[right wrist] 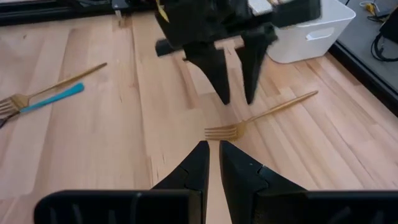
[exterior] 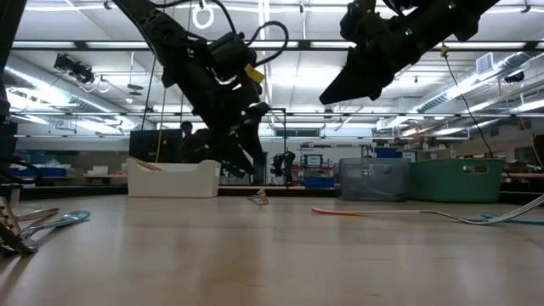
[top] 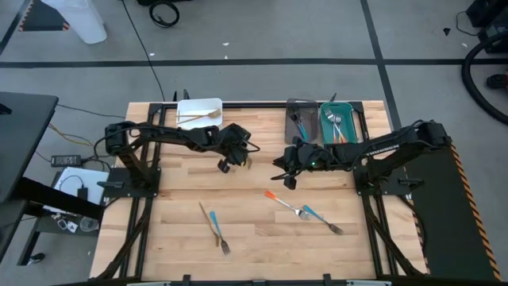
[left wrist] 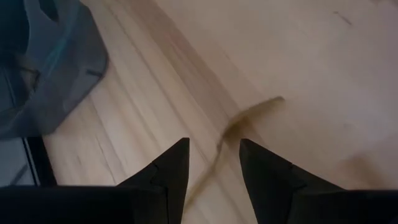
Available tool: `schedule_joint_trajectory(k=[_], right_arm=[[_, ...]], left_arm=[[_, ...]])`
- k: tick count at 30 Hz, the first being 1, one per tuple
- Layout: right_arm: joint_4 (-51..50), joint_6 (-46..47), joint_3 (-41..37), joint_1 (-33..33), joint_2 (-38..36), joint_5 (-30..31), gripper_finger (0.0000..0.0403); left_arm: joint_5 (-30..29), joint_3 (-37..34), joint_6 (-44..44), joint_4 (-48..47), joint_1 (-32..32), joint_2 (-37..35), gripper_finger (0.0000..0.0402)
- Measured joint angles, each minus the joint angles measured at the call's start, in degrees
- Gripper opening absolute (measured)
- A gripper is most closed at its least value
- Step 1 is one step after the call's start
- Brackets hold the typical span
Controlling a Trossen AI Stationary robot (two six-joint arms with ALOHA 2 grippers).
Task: Sort silverware by color (type)
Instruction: Put the top gold fork into the white bin
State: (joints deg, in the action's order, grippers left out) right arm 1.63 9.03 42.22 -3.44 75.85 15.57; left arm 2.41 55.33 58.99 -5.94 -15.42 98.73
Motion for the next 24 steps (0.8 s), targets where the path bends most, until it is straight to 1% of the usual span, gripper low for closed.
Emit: schedule_joint_trajectory(k=[3,6,13,19,22,24], right_arm=[[0.5,0.0,0.0,0.0,0.6,0.0,0.0048],[0.5,0.0,0.0,0.0,0.9,0.0,0.0048],[1.7,-0.1,0.0,0.0,0.9,-0.2,0.0048],[2.1,-0.5,0.0,0.0,0.9,-0.2,0.0048],[2.7,-1.1,0.0,-0.1,0.9,-0.2,0.0048],[2.6,-1.2,0.0,-0.1,0.9,-0.2,0.0048]], left_arm=[[3.0,0.0,0.8,1.9,-1.3,1.8,0.0150],[4.3,0.0,1.0,2.4,-2.8,2.8,0.0150],[9.7,0.0,1.6,2.8,-6.7,3.8,0.0148],[10.4,1.6,2.2,1.7,-7.3,7.1,0.0134],[10.4,4.0,2.3,1.2,-7.3,9.6,0.0127],[10.4,5.8,1.9,-1.4,-7.4,10.9,0.0124]])
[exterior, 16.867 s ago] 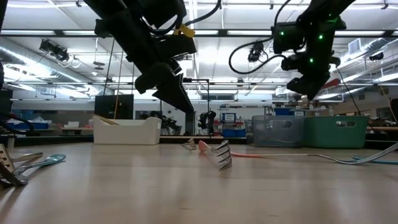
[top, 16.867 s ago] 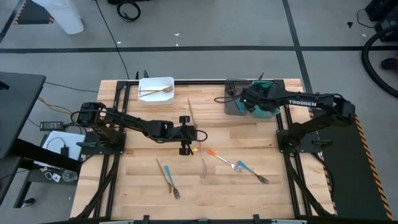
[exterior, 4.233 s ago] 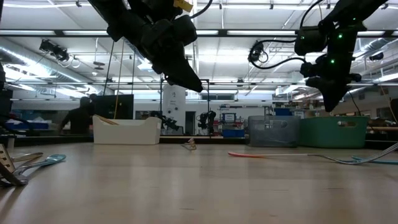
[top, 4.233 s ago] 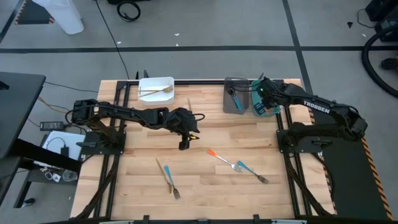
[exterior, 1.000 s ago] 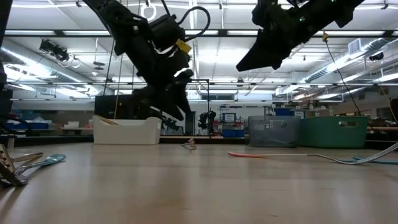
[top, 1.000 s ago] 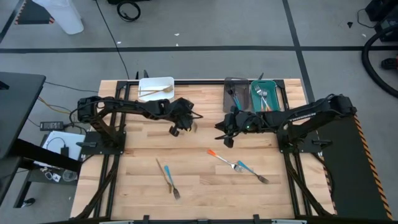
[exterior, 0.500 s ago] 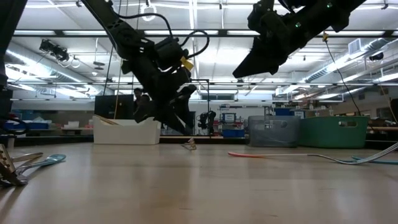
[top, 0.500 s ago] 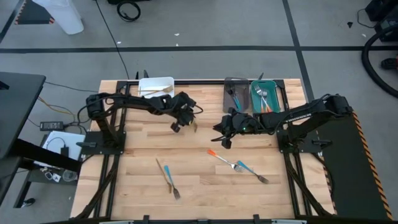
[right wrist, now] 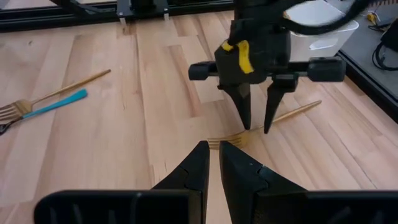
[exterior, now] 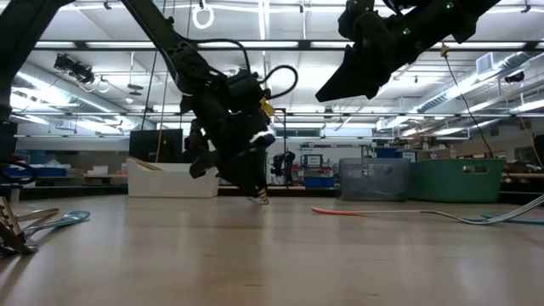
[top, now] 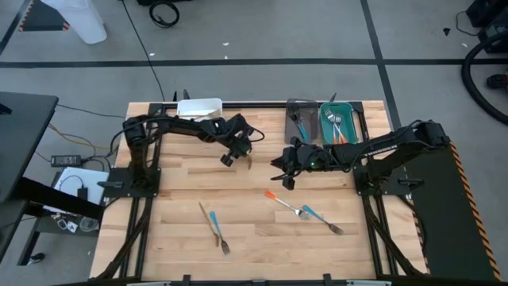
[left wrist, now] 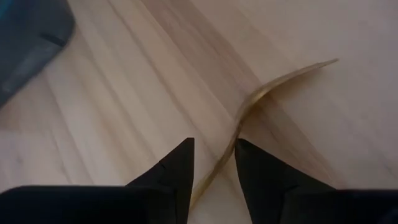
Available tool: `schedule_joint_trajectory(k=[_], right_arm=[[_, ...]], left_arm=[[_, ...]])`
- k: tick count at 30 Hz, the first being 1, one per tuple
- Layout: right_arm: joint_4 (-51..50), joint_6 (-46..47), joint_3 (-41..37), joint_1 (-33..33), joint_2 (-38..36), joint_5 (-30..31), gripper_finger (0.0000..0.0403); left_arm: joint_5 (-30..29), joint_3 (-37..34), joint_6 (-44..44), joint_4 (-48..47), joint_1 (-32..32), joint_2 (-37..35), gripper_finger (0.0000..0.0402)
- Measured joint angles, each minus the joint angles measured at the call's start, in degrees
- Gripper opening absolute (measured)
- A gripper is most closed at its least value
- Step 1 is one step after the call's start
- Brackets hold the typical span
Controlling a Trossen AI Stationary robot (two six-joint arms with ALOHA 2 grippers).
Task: Sort silverware by color (type)
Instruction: Put the top gold fork into the white bin
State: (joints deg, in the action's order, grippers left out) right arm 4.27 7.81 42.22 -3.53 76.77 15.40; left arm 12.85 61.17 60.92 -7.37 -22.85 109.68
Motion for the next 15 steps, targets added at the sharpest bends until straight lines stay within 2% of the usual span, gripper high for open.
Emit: schedule_joint_trajectory(k=[7,15], right_arm=[[-0.1,-0.3,0.0,-0.1,0.0,0.0,0.0048],[0.0,-0.3,0.0,-0.1,0.0,0.0,0.0048]], left_arm=[[1.2,3.0,-0.2,-6.5,-1.8,1.8,0.0106],[1.6,3.1,3.1,-9.9,-0.8,1.7,0.0037]])
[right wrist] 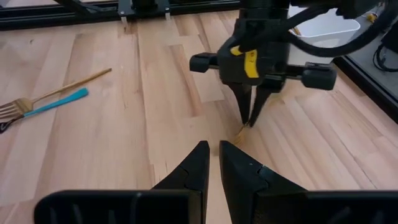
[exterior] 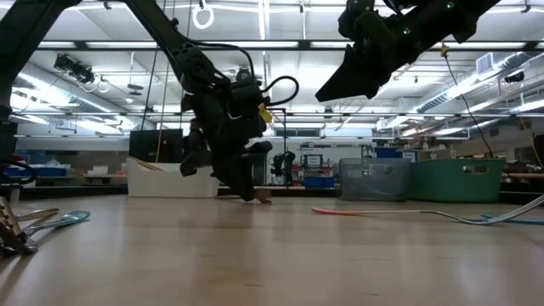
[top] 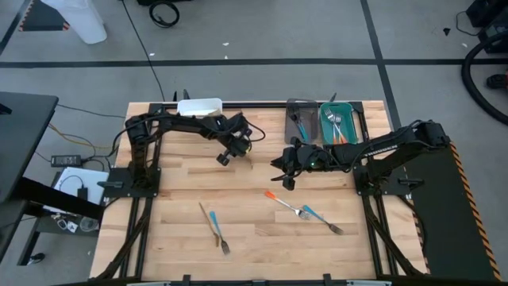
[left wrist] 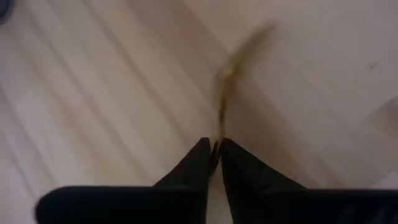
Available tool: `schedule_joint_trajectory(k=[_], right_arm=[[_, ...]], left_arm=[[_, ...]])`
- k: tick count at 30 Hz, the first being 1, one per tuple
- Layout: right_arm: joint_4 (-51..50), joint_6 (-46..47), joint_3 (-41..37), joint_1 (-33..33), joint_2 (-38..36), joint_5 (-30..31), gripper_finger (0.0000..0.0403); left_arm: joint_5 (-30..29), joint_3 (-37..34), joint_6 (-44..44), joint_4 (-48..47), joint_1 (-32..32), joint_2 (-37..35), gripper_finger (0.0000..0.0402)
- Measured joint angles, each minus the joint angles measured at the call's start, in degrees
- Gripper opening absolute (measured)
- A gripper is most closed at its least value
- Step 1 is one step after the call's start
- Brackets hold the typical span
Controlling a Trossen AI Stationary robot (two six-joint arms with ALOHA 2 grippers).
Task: Sort silverware by color (type)
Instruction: Put the top gold fork into the white bin
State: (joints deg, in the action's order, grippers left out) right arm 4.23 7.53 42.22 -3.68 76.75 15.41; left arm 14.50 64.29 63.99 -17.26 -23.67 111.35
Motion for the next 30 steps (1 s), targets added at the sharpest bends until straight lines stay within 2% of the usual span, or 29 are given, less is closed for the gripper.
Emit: schedule_joint_trajectory(k=[3,8,12,20,30], right_arm=[[0.0,0.0,0.0,0.0,0.0,0.0,0.0048],[0.2,0.0,0.0,0.0,0.0,0.0,0.0048],[0.1,0.0,0.0,0.0,0.0,0.1,0.0048],[-2.2,0.2,0.0,0.0,0.0,1.5,0.0048],[-4.9,-0.2,0.0,-1.9,0.0,5.2,0.0048]], left_arm=[[0.0,0.0,0.4,0.2,0.9,0.0,0.0021],[-0.5,0.0,-1.3,1.3,2.5,0.0,0.0021],[-2.5,0.0,-7.0,1.9,4.1,0.0,0.0018],[-6.8,2.7,-17.0,-3.0,6.7,-1.5,0.0014],[-12.9,3.6,-27.7,-8.8,7.2,-9.4,0.0013]])
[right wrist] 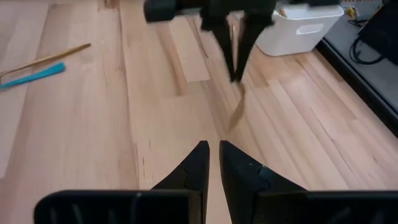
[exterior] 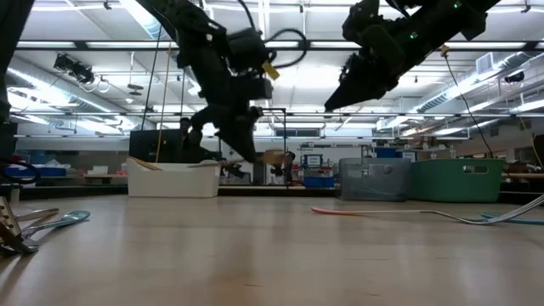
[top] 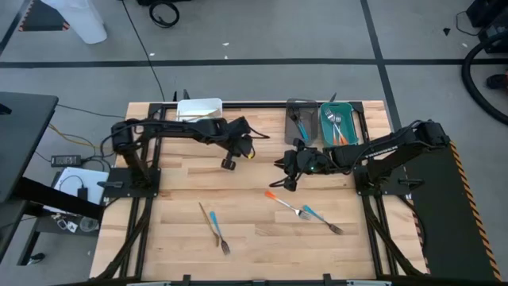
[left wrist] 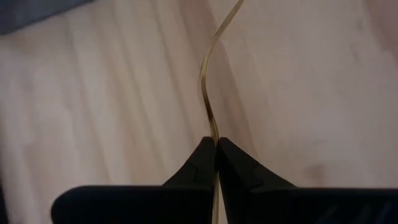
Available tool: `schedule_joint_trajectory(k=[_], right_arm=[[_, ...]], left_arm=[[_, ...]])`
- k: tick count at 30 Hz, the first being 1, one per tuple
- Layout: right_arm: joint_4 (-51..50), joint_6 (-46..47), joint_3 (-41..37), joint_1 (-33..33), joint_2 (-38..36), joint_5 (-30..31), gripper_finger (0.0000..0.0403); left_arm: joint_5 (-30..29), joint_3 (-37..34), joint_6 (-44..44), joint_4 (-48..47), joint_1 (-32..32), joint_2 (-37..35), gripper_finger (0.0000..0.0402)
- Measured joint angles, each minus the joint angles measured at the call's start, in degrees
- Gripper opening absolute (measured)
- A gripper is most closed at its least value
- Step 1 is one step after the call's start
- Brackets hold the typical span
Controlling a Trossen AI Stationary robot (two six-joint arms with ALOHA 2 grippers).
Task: Sort silverware by color (type)
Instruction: Put the top gold fork into the white bin
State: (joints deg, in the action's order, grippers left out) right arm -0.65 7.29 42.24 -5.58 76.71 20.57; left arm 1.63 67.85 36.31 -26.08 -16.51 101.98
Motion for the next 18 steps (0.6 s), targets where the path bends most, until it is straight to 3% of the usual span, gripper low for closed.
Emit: schedule_joint_trajectory(k=[9,18], right_arm=[[0.8,-0.4,0.0,-0.7,0.0,1.4,0.0048],[1.9,-0.7,0.0,-2.3,0.0,4.0,0.0048]], left_arm=[[-3.7,0.0,-7.4,-4.1,-2.5,-9.4,0.0013],[-7.2,0.0,-10.0,-13.0,-10.9,-12.5,0.0013]])
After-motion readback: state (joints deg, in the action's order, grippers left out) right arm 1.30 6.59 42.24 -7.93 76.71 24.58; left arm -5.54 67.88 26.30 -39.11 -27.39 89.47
